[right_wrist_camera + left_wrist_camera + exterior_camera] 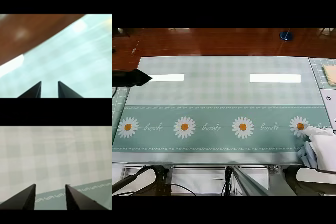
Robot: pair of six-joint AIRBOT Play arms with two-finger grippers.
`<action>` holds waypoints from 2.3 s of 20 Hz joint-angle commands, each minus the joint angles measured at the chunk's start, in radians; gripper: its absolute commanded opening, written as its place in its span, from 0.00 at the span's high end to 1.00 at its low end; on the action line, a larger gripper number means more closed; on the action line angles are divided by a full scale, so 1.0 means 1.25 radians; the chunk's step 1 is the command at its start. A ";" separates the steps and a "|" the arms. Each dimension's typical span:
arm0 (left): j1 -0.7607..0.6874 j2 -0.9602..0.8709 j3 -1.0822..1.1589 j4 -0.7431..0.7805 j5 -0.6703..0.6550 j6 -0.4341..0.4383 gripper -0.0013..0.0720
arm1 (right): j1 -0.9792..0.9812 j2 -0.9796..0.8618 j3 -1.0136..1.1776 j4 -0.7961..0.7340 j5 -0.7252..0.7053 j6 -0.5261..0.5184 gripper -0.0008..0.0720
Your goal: Fold the shirts.
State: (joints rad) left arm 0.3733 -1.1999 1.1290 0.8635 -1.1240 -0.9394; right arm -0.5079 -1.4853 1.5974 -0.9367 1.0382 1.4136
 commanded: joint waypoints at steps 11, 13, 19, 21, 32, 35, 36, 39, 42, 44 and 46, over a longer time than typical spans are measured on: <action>-0.458 -0.175 0.207 0.591 0.029 -0.388 0.01 | 0.545 -0.201 0.191 -0.490 0.521 0.069 0.33; -0.453 -0.195 0.243 0.557 -0.005 -0.399 0.02 | 0.532 -0.155 0.184 -0.460 0.447 0.066 0.34; -0.454 -0.246 0.251 0.452 -0.011 -0.458 0.03 | 0.514 0.008 -0.103 -0.536 0.187 0.061 0.34; -0.454 -0.250 0.251 0.452 -0.012 -0.458 0.03 | 0.500 0.026 -0.193 -0.532 0.124 0.063 0.34; -0.453 -0.253 0.251 0.452 -0.010 -0.458 0.03 | 0.498 0.041 -0.207 -0.491 -0.068 0.063 0.34; -0.453 -0.253 0.251 0.452 -0.010 -0.458 0.03 | 0.498 0.041 -0.207 -0.491 -0.068 0.063 0.34; -0.453 -0.253 0.251 0.452 -0.010 -0.458 0.03 | 0.498 0.041 -0.207 -0.491 -0.068 0.063 0.34; -0.453 -0.253 0.251 0.452 -0.010 -0.458 0.03 | 0.498 0.041 -0.207 -0.491 -0.068 0.063 0.34; -0.453 -0.253 0.251 0.452 -0.010 -0.458 0.03 | 0.498 0.041 -0.207 -0.491 -0.068 0.063 0.34; -0.453 -0.253 0.251 0.452 -0.010 -0.458 0.03 | 0.498 0.041 -0.207 -0.491 -0.068 0.063 0.34; -0.453 -0.253 0.251 0.452 -0.010 -0.458 0.03 | 0.498 0.041 -0.207 -0.491 -0.068 0.063 0.34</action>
State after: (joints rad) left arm -0.1932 -1.5154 1.4418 1.4281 -1.1374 -1.5124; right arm 0.1143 -1.4345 1.3396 -1.5509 0.9531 1.4925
